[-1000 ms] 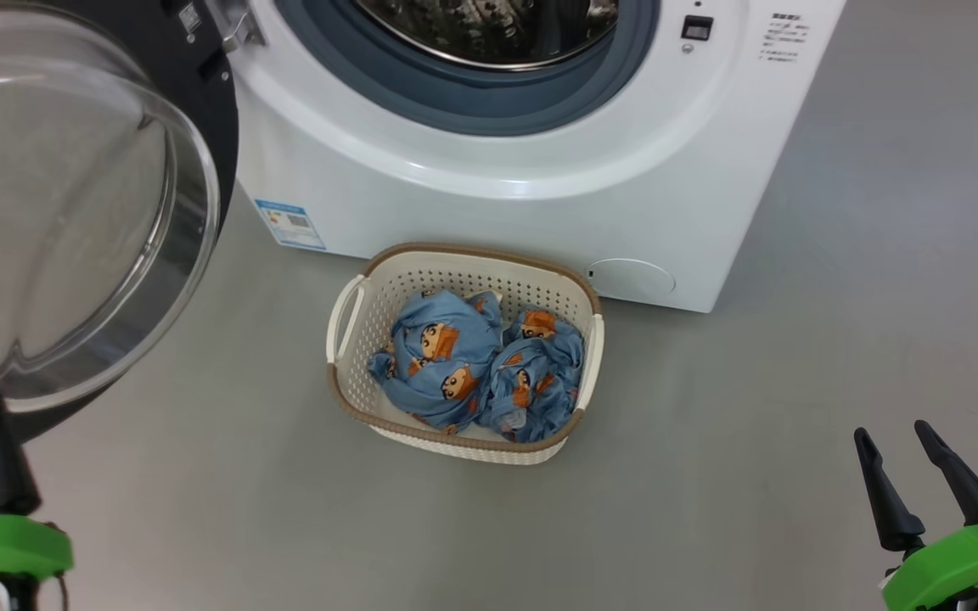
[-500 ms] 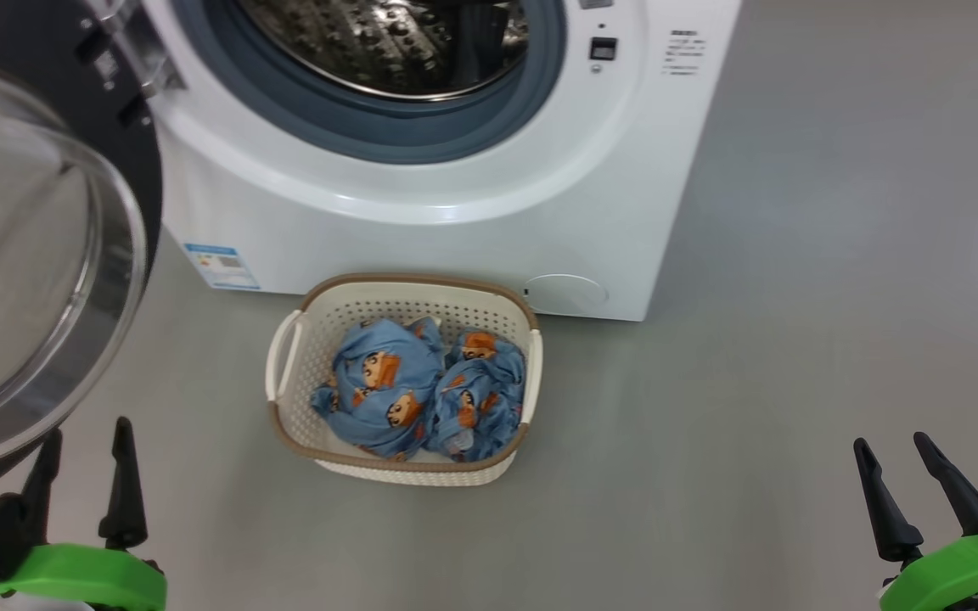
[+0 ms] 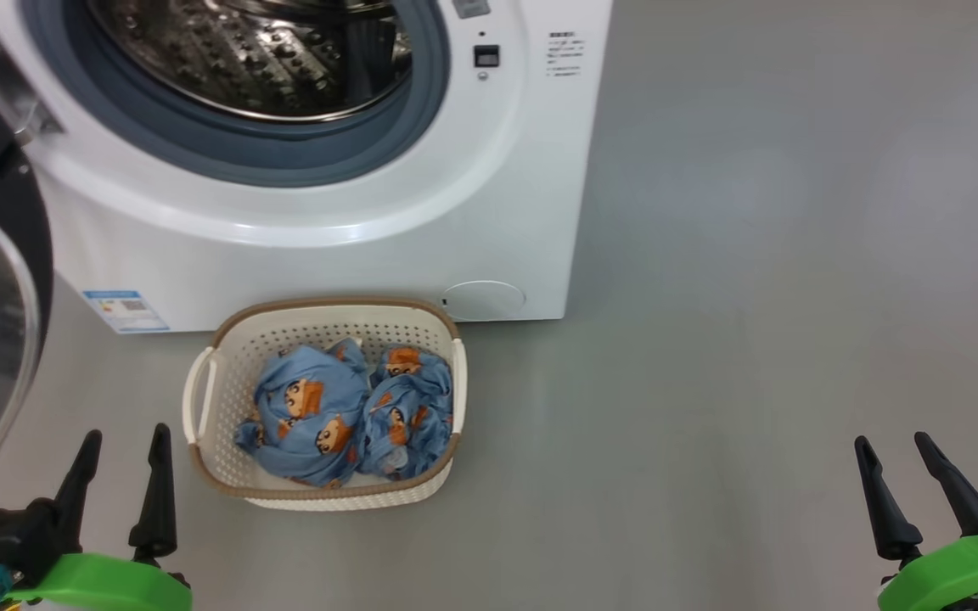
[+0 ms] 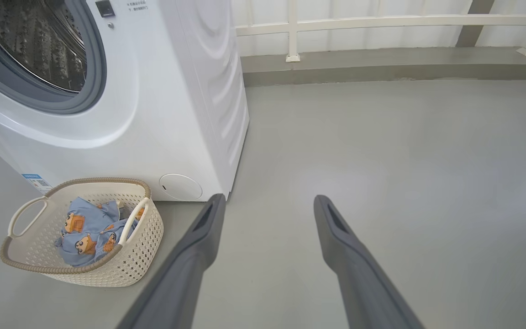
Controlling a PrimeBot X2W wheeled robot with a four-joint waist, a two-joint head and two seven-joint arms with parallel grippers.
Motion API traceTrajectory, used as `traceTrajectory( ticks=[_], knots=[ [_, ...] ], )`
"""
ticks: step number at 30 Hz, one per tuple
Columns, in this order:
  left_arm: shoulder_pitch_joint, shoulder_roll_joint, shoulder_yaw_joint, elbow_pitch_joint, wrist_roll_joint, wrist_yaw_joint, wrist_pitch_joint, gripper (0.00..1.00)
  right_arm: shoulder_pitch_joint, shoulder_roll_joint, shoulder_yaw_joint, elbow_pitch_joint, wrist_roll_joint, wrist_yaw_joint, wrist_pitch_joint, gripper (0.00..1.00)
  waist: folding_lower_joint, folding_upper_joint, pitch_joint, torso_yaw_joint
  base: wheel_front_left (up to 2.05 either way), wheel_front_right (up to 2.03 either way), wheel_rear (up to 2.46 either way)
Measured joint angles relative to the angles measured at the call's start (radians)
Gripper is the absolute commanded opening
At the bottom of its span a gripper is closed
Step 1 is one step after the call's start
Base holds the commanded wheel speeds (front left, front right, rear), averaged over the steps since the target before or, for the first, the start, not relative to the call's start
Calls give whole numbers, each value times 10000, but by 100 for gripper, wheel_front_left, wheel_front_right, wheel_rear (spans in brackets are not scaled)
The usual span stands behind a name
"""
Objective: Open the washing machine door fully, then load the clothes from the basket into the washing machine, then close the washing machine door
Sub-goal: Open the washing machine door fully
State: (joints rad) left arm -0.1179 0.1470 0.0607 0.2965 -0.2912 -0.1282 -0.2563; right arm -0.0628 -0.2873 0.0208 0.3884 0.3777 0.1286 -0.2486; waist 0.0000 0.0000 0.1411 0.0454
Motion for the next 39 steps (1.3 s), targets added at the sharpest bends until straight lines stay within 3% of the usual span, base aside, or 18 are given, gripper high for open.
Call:
traceTrajectory(
  ticks=[17,39],
  knots=[
    [519,58,-46,-301,-487,0,0,100,194,100,-153,-82,-56,0,0,100,0,0,-215,-823,0,0,0],
    [817,-19,-173,-441,-855,0,0,100,368,198,-203,-234,-56,0,0,100,1,0,-473,-924,0,0,0]
  ],
)
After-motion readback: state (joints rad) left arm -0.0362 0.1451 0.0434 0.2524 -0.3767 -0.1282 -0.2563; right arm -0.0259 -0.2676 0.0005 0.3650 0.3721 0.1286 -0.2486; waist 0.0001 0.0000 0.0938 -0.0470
